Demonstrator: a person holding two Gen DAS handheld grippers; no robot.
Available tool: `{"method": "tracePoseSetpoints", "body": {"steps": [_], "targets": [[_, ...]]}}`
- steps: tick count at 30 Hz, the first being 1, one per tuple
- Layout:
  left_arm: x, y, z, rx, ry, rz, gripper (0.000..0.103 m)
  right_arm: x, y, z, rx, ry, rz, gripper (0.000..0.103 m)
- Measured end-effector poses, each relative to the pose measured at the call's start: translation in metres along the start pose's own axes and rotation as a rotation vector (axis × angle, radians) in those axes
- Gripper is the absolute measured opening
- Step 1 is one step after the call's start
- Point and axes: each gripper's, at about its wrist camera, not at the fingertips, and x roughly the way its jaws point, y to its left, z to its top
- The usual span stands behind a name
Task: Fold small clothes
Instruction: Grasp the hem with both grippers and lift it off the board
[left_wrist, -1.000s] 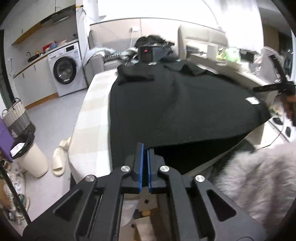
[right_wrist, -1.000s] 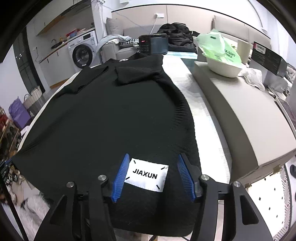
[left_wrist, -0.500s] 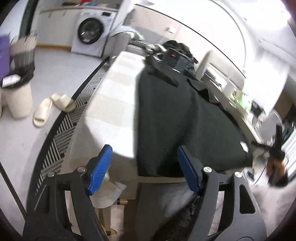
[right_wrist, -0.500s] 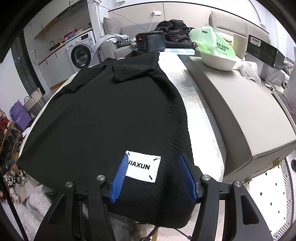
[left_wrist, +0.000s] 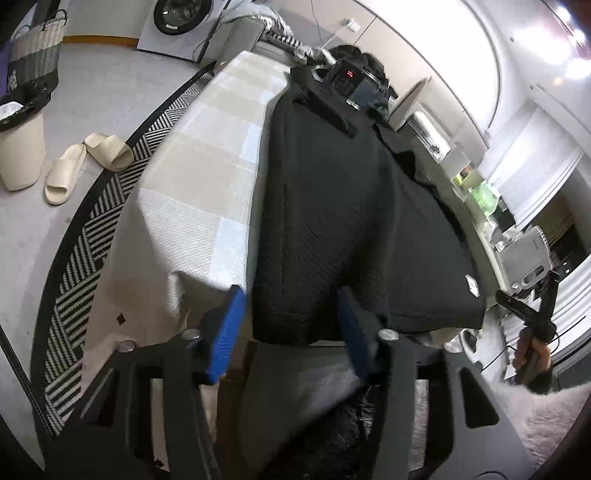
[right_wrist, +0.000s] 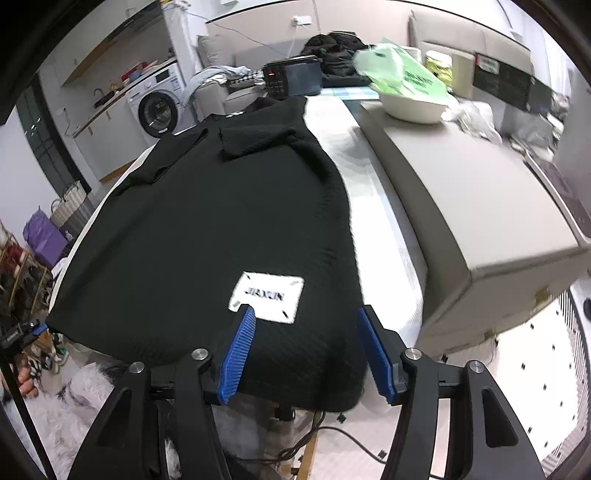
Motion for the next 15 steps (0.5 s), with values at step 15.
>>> {"method": "tracePoseSetpoints", "body": {"steps": [15], "targets": [[-0.027, 0.014, 0.003, -0.015, -0.129, 0.06, 0.0, 0.038, -0.062, -0.044, 0.276, 0.099, 0.147, 0.062]]}}
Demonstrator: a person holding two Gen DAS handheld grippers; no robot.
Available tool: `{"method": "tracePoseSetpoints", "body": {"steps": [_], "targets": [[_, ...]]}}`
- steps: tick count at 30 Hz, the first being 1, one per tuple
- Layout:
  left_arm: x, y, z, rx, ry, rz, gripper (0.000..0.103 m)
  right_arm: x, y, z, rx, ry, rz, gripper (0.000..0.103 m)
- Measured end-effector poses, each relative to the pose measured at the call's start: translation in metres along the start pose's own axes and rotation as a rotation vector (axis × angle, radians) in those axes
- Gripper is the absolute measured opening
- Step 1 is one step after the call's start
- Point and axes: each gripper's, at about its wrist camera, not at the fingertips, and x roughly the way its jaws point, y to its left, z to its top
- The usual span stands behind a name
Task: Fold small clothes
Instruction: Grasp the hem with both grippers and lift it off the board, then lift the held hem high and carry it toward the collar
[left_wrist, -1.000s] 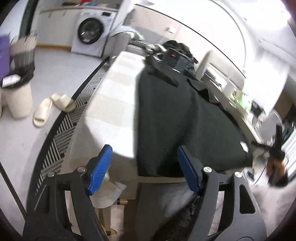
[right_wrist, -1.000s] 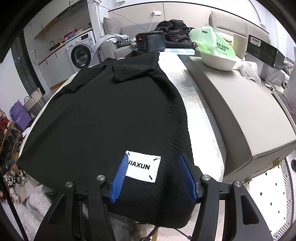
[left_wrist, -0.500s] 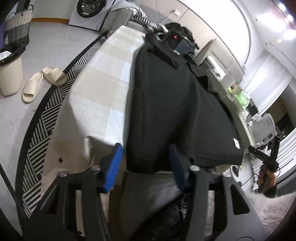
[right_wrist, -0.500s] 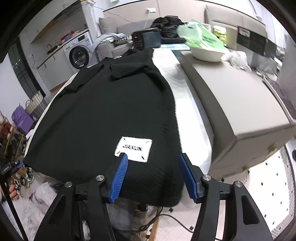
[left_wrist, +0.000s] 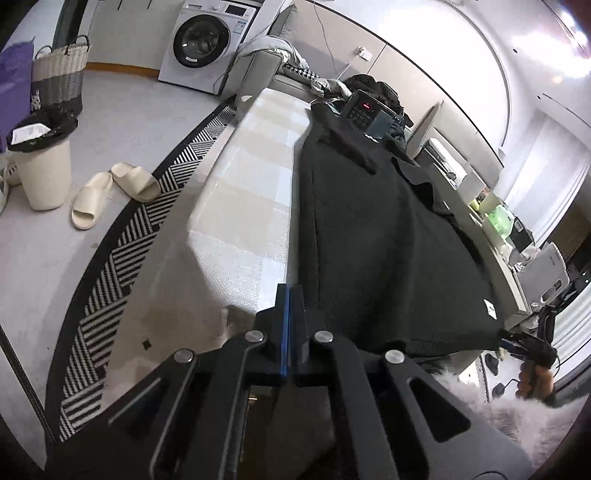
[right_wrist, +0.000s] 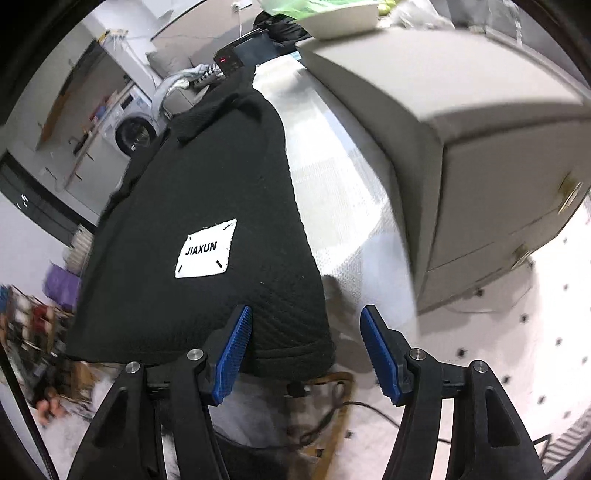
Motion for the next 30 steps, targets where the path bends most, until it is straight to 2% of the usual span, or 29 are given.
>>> {"method": "tracePoseSetpoints", "body": {"steps": [2, 3, 4, 5, 6, 7, 9, 11, 12, 14, 15, 16, 22, 26, 27, 28, 29, 30], "targets": [[0.0, -0.001, 0.001, 0.004, 0.005, -0.015, 0.0, 0.0, -0.004, 0.001, 0.01, -0.01, 0.034, 0.062], [0.002, -0.004, 0.001, 0.016, 0.016, -0.006, 0.0, -0.001, -0.004, 0.001, 0.009, -0.012, 0.043, 0.057], [0.003, -0.005, 0.001, 0.024, 0.029, 0.004, 0.0, -0.003, -0.002, 0.001, -0.007, -0.01, 0.057, 0.044], [0.005, -0.006, 0.0, 0.029, 0.044, 0.008, 0.0, -0.005, 0.002, 0.001, -0.023, -0.009, 0.07, 0.037], [0.007, -0.007, -0.002, 0.032, 0.053, 0.011, 0.0, -0.006, 0.006, 0.002, -0.042, -0.008, 0.072, 0.022], [0.009, -0.008, -0.002, 0.038, 0.068, 0.021, 0.002, -0.008, 0.011, 0.002, -0.07, -0.002, 0.073, 0.014], [0.012, -0.007, -0.004, 0.039, 0.081, 0.024, 0.005, -0.017, 0.018, 0.002, -0.111, -0.01, 0.133, 0.013], [0.014, -0.006, -0.005, 0.026, 0.092, 0.023, 0.015, -0.032, 0.022, 0.003, -0.13, -0.05, 0.251, 0.013], [0.015, -0.005, -0.005, 0.021, 0.092, 0.021, 0.019, -0.034, 0.023, 0.004, -0.132, -0.056, 0.258, 0.016], [0.015, -0.002, -0.006, -0.002, 0.092, 0.0, 0.038, -0.033, 0.018, 0.006, -0.125, -0.043, 0.215, 0.029], [0.016, 0.0, -0.006, -0.018, 0.092, -0.017, 0.042, -0.03, 0.015, 0.005, -0.125, -0.032, 0.18, 0.042], [0.017, 0.001, -0.007, -0.03, 0.099, -0.028, 0.046, -0.026, 0.011, 0.004, -0.123, -0.026, 0.152, 0.045], [0.023, -0.002, -0.007, -0.02, 0.125, -0.031, 0.049, -0.008, -0.01, 0.0, -0.08, 0.006, 0.157, 0.045], [0.024, -0.003, -0.005, -0.032, 0.136, -0.034, 0.049, -0.001, -0.016, 0.003, -0.052, -0.011, 0.228, 0.045], [0.024, -0.003, -0.005, -0.031, 0.137, -0.036, 0.049, 0.0, -0.014, 0.004, -0.057, -0.014, 0.23, 0.038], [0.024, -0.004, -0.004, -0.024, 0.14, -0.038, 0.049, 0.002, -0.012, 0.004, -0.072, -0.018, 0.215, 0.027], [0.024, -0.005, -0.004, -0.018, 0.142, -0.044, 0.049, 0.002, -0.007, 0.004, -0.097, -0.027, 0.194, 0.026], [0.025, -0.007, -0.004, -0.012, 0.148, -0.055, 0.049, 0.001, -0.004, 0.003, -0.115, -0.027, 0.186, 0.018]]}}
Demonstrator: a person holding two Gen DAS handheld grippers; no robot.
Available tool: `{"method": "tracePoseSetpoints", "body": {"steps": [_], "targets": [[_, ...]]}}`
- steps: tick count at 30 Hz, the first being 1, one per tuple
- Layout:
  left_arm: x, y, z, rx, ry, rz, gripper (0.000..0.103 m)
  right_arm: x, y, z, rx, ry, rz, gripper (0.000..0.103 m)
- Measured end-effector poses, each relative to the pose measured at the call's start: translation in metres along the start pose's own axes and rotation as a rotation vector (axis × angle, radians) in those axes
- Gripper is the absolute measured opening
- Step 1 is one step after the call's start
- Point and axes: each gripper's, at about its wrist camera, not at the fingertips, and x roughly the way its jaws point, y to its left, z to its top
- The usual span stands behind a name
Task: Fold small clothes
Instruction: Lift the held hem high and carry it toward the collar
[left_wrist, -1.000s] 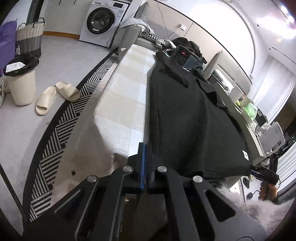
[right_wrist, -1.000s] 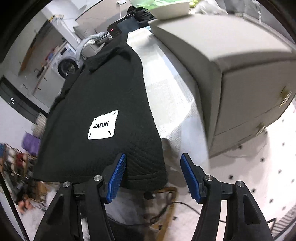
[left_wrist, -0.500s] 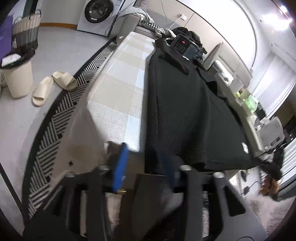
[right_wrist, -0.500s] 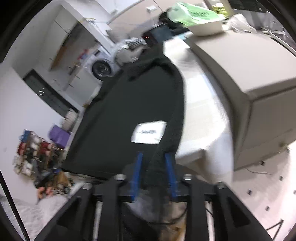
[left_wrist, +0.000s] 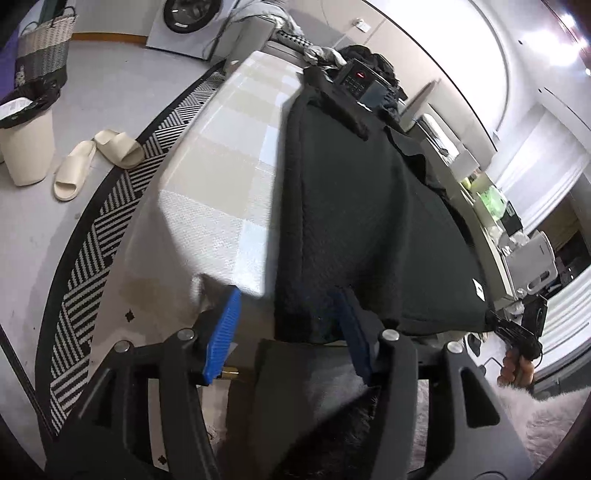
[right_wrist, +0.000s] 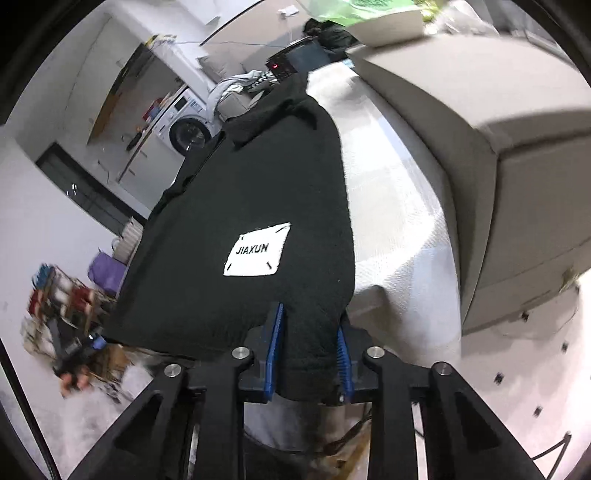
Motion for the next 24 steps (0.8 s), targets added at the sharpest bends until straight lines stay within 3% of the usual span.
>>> {"method": "tracePoseSetpoints", "body": {"steps": [1, 6, 11, 18, 24], "targets": [[0.001, -0.001, 0.0, 0.003, 0.012, -0.01, 0.049, -0.002, 0.003, -0.001, -0.027, 0.003, 0.003, 0.009], [0.006, -0.009, 0.002, 0.001, 0.035, -0.11, 0.049, -0.022, 0.03, -0.003, -0.169, -0.059, 0.092, 0.007], [0.008, -0.008, 0.011, -0.049, 0.019, -0.185, 0.049, -0.03, 0.019, 0.003, -0.09, -0.149, 0.182, 0.007], [0.018, -0.013, 0.014, -0.013, 0.043, -0.115, 0.049, -0.029, 0.01, 0.004, -0.037, -0.158, 0.197, 0.007], [0.028, -0.037, 0.018, 0.094, 0.047, 0.006, 0.049, -0.023, 0.015, 0.01, -0.037, -0.149, 0.197, 0.007]]}}
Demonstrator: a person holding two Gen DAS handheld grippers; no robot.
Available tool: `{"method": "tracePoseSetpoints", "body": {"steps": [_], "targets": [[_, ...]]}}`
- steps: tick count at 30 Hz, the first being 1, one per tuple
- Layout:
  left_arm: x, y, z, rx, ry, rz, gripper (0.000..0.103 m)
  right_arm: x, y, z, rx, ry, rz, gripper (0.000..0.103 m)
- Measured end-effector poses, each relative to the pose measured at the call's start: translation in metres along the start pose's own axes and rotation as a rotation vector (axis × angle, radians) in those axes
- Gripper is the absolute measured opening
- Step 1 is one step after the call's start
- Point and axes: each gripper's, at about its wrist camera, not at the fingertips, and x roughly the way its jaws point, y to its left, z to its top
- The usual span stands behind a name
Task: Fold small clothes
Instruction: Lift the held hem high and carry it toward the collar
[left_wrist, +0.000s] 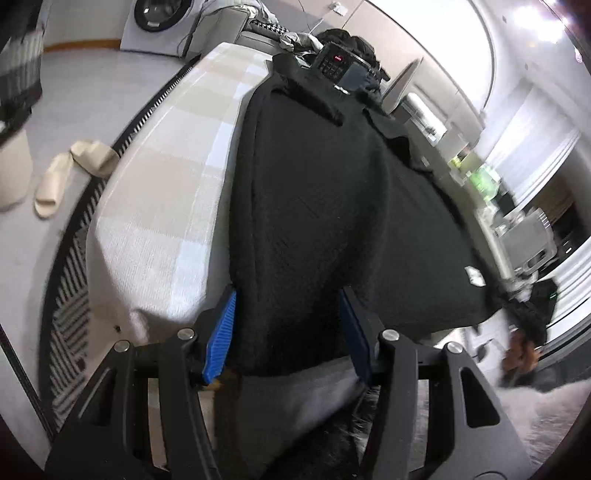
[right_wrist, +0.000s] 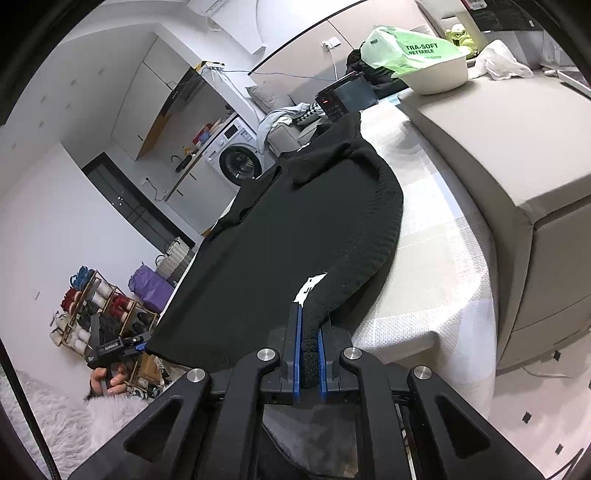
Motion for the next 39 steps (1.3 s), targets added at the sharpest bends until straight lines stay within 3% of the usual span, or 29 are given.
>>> {"method": "tracePoseSetpoints", "body": {"steps": [1, 3, 4, 5, 10, 13, 15, 22, 28, 33, 39], "targets": [[0.003, -0.005, 0.001, 0.022, -0.004, 0.033, 0.048, 0.002, -0.002, 0.001, 0.009, 0.0, -0.002, 0.007], [0.007, -0.013, 0.002, 0.065, -0.008, 0.1, 0.029, 0.002, -0.001, 0.0, 0.02, -0.001, 0.006, 0.007], [0.009, -0.014, 0.002, 0.079, -0.007, 0.129, 0.007, 0.002, -0.001, 0.0, 0.02, -0.008, 0.011, 0.007], [0.01, -0.013, 0.002, 0.077, -0.01, 0.134, 0.004, 0.001, 0.0, -0.001, 0.018, -0.017, 0.01, 0.007], [-0.011, 0.001, -0.003, 0.01, -0.088, 0.005, 0.004, -0.007, 0.002, -0.001, 0.021, -0.065, 0.068, 0.007], [-0.039, 0.013, -0.01, -0.043, -0.19, -0.195, 0.004, -0.022, 0.001, -0.002, 0.038, -0.108, 0.141, 0.006], [-0.057, 0.017, -0.014, -0.053, -0.26, -0.282, 0.004, -0.031, 0.0, -0.004, 0.048, -0.126, 0.189, 0.006], [-0.079, 0.015, -0.014, -0.025, -0.339, -0.315, 0.004, -0.053, 0.0, -0.008, 0.035, -0.156, 0.318, 0.006], [-0.084, 0.009, 0.01, -0.052, -0.383, -0.31, 0.004, -0.044, 0.015, 0.014, 0.028, -0.201, 0.282, 0.006], [-0.085, 0.013, 0.055, -0.106, -0.443, -0.307, 0.004, -0.034, 0.038, 0.059, 0.013, -0.289, 0.223, 0.006], [-0.073, 0.007, 0.139, -0.095, -0.566, -0.26, 0.004, -0.015, 0.051, 0.122, 0.046, -0.457, 0.16, 0.006]]}}
